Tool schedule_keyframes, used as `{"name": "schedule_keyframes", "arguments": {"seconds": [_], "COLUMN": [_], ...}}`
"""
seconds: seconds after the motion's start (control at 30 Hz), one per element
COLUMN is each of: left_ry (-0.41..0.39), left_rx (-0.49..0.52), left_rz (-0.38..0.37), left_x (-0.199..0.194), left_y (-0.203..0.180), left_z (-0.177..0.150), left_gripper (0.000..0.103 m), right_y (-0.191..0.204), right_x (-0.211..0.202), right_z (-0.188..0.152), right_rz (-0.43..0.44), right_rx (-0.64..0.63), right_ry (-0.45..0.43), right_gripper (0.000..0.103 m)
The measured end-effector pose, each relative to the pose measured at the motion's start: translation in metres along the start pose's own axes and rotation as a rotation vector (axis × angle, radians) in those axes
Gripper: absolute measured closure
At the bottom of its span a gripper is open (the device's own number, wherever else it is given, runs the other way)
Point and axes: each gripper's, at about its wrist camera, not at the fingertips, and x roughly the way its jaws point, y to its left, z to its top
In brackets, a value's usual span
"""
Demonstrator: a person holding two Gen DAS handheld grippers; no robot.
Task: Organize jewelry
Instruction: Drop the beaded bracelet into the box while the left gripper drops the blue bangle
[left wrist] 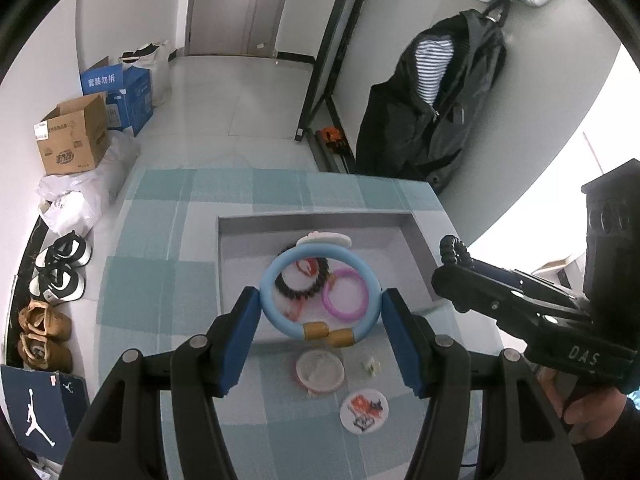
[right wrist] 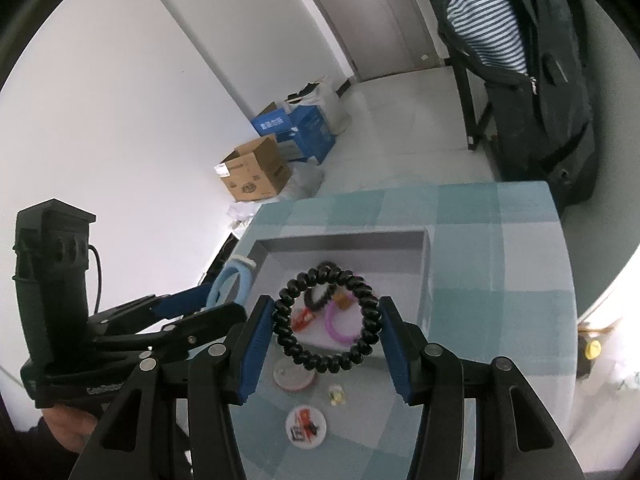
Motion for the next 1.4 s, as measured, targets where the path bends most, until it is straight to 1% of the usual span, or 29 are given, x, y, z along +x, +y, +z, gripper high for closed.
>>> {"name": "schedule_keyframes", "arguments": {"seconds": [0.13,0.4,0.63,0.83,0.9,1.03,1.07,1.1,1.17,1.27,1.3,1.33,1.4], "left_ry": [0.0,0.028,0.046,0.05,0.044,0.05,0.055,0.059,0.05,0.041,0.035,0.029,0.015], "left_rx": [-0.009,-0.035,-0.052,-0.064,-0.068,-0.103,-0.111,-0.118,-0.116,-0.095,-0.089,-0.085,-0.079], "left_rz": [-0.011,-0.033,-0.043,-0.06,-0.072,-0.14,-0.147,-0.156,-0.154,-0.13,-0.118,-0.106,-0.091], "left_x": [0.007,0.025,0.035,0.04,0.04,0.041,0.042,0.043,0.041,0.037,0.036,0.034,0.029], "left_y": [0.005,0.016,0.025,0.026,0.028,0.034,0.035,0.036,0.035,0.031,0.029,0.028,0.026], "left_z": [0.009,0.018,0.019,0.02,0.021,0.021,0.02,0.02,0.02,0.019,0.019,0.018,0.017], "left_gripper": [0.046,0.046,0.046,0.046,0.046,0.045,0.045,0.045,0.045,0.042,0.04,0.034,0.034], "right_y": [0.0,-0.004,-0.013,-0.013,-0.013,-0.014,-0.013,-0.013,-0.014,-0.016,-0.017,-0.018,-0.02], "right_x": [0.011,0.034,0.046,0.053,0.054,0.052,0.05,0.049,0.045,0.04,0.039,0.037,0.033], "right_z": [0.01,0.028,0.032,0.032,0.031,0.032,0.032,0.032,0.032,0.031,0.031,0.031,0.03], "right_rz": [0.005,-0.004,0.001,0.007,0.003,-0.003,-0.003,0.001,0.007,0.004,0.004,0.005,-0.002], "right_rx": [-0.003,0.0,0.036,0.039,0.041,0.048,0.048,0.05,0.056,0.062,0.066,0.071,0.08], "right_ry": [0.015,0.032,0.049,0.067,0.071,0.069,0.065,0.06,0.044,0.03,0.027,0.023,0.015], "right_gripper": [0.052,0.051,0.051,0.051,0.051,0.05,0.048,0.041,0.033,0.03,0.03,0.03,0.029]}}
